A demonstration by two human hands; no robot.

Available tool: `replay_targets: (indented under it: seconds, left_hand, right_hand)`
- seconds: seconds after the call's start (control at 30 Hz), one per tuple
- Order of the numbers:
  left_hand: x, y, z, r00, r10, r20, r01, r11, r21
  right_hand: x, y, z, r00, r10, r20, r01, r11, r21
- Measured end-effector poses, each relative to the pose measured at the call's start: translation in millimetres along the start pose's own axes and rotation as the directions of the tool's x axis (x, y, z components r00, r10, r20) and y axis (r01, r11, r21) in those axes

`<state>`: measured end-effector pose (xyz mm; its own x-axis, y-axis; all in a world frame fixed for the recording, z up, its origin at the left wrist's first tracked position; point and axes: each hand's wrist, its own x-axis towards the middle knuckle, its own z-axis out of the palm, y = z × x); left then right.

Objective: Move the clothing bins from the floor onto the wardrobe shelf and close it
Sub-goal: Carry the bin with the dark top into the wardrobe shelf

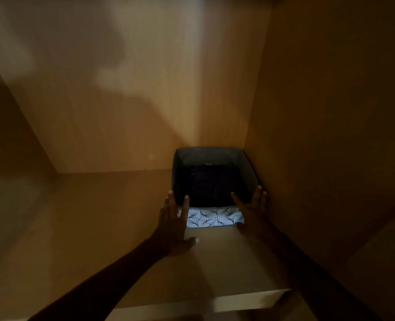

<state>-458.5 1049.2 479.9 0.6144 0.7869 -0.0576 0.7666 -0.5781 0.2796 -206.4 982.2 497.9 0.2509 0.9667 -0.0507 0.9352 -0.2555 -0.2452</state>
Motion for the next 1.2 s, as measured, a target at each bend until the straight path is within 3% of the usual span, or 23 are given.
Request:
replay_targets:
  seconds: [0.27, 0.43, 0.93, 1.2]
  left_hand:
    - [20, 9, -1, 0.996, -0.089, 0.031, 0.089, 0.996, 0.002]
    - [30, 8, -16, 0.992, -0.096, 0.086, 0.099, 0.995, -0.031]
    - [5, 11, -24, 0.996, 0.068, 0.053, -0.062, 0.993, -0.105]
    - [13, 9, -22, 0.995, 0.088, 0.041, -0.082, 0.988, -0.131]
  right_hand:
    - [27, 16, 2, 0.999, -0.027, -0.035, 0.026, 1.0, -0.007]
    - [31, 8, 2, 0.998, 0.05, -0.04, -0.051, 0.999, -0.015]
    - [6, 9, -1, 0.996, 0.075, 0.054, -0.078, 0.996, 0.052]
    - [8, 11, 0, 0.993, 0.093, 0.075, -0.098, 0.993, 0.063]
